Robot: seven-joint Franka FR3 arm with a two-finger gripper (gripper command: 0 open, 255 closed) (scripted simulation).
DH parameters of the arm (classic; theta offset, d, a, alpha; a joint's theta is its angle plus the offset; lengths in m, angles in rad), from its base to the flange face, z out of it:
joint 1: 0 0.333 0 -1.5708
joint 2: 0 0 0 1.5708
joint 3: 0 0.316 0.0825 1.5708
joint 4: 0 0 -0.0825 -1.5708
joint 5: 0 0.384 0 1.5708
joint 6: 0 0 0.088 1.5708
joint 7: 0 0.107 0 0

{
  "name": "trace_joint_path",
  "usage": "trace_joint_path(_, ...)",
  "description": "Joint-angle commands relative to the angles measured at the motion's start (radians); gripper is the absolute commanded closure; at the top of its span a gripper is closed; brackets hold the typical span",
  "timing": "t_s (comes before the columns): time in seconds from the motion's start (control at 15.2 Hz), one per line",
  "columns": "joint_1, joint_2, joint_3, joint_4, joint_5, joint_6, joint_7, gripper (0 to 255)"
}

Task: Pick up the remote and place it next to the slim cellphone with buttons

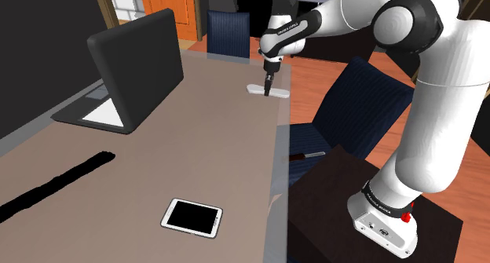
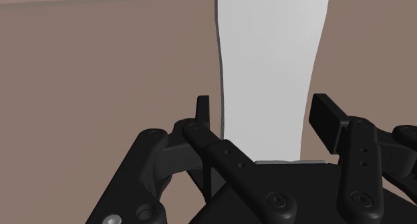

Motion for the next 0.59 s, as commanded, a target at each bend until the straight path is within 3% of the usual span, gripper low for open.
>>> trace_joint_path(0.0, 0.000, -0.007, -0.001, 0.016, -0.003, -0.023, 0.002, 255)
trace_joint_path(0.53, 0.003, -0.052, -0.006, 0.066, -0.017, -0.116, 0.012, 255)
